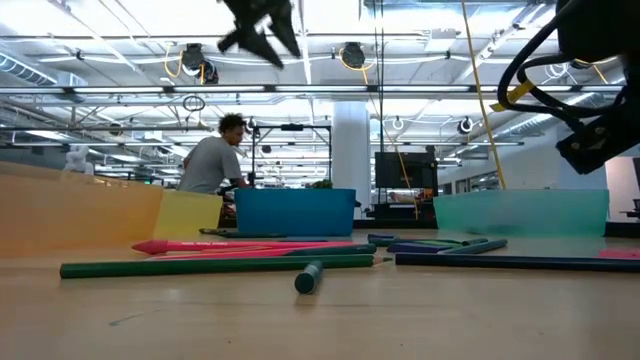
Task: Sort crayons/erasers/pens/pencils in bins
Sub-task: Put the right dark green pencil into the blue bin
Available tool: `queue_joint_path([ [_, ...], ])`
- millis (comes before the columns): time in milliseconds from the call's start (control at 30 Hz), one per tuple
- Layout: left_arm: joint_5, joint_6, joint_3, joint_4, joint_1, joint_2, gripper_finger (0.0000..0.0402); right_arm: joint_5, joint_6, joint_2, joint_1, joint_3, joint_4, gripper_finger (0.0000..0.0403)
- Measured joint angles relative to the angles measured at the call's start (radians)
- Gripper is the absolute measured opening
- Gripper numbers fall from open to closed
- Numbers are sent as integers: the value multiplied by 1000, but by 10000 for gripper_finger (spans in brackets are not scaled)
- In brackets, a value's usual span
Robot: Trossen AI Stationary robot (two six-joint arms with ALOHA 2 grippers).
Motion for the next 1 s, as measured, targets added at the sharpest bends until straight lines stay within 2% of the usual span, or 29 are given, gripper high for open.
queue_joint_path([
  [167,-136,58,0,9,-112,-109,170,-7,-39,0,0,-21,6,15],
  [267,-188,5,0,-15,-140,-179,167,1,-41,-4,0,-21,6,16],
  [467,-246,-27,1,-100,-158,-259,206,60,-1,-95,1,-7,1,19],
  [533,-229,19,1,-139,-172,-263,224,146,13,-150,-1,-2,-11,19],
  [667,-205,135,-40,-78,-232,-264,251,304,41,-293,-5,15,-11,19],
  [867,-92,197,-182,218,-307,-263,266,604,-45,-471,-35,58,85,18],
  [1000,8,177,-303,453,-321,-259,273,800,-274,-545,-67,70,355,18],
])
